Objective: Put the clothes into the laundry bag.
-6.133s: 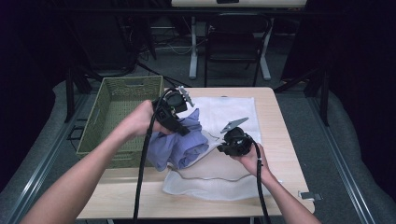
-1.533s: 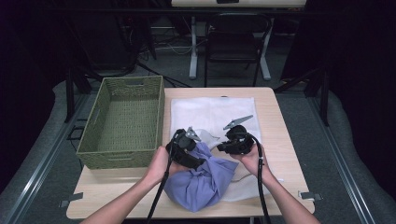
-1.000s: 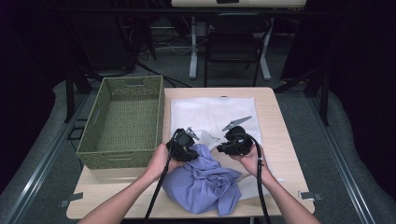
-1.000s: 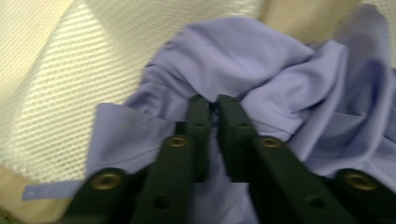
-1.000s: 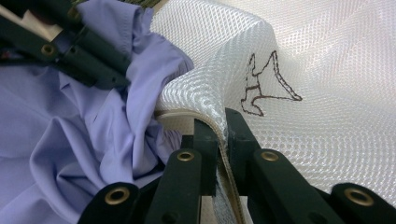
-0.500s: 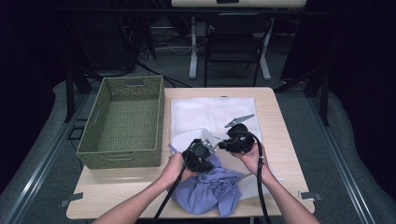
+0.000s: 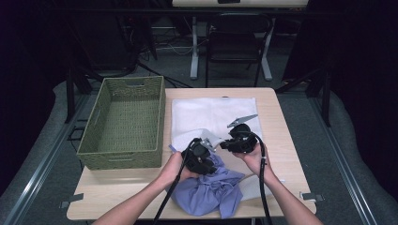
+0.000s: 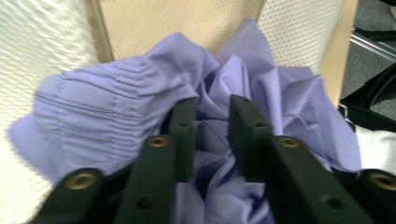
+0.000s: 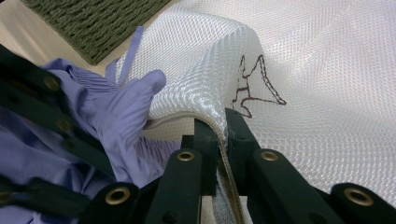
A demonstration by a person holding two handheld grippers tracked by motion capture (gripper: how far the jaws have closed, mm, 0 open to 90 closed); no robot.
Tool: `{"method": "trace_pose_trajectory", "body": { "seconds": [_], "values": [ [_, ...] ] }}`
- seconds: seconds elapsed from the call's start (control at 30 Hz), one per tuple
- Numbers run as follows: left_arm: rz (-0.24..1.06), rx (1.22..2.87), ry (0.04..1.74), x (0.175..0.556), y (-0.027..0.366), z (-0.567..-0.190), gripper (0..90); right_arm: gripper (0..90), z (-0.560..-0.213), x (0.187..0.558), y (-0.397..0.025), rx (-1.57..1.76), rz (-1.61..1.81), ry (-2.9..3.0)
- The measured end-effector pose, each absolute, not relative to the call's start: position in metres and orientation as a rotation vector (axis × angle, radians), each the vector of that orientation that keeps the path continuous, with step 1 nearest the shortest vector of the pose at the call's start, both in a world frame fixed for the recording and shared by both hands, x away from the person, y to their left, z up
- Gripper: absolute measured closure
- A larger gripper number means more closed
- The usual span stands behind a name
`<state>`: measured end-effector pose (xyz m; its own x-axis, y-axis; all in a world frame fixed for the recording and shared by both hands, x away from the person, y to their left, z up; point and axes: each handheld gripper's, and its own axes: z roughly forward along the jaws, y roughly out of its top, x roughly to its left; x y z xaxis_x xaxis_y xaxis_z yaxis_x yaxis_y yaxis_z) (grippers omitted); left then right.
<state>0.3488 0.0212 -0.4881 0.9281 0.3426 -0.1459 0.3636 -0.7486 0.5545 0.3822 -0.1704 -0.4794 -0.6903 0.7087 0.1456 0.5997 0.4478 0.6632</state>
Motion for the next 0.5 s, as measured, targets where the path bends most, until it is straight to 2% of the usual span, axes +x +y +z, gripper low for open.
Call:
{"method": "trace_pose_trajectory", "body": {
  "seconds": [0.2,0.33,0.5],
  "values": [
    [0.027,2.434,0.524,0.345,0.04,-0.469,53.2,85.9,-0.48,0.382,-0.169,1.151,1.063,2.55],
    [0.07,2.41,0.603,0.345,0.054,-0.466,36.8,85.9,-0.48,0.382,-0.17,1.156,1.063,2.547],
    [0.099,2.458,0.666,0.346,0.064,-0.472,28.1,85.9,-0.48,0.381,-0.169,1.149,1.045,2.547]
  ]
}}
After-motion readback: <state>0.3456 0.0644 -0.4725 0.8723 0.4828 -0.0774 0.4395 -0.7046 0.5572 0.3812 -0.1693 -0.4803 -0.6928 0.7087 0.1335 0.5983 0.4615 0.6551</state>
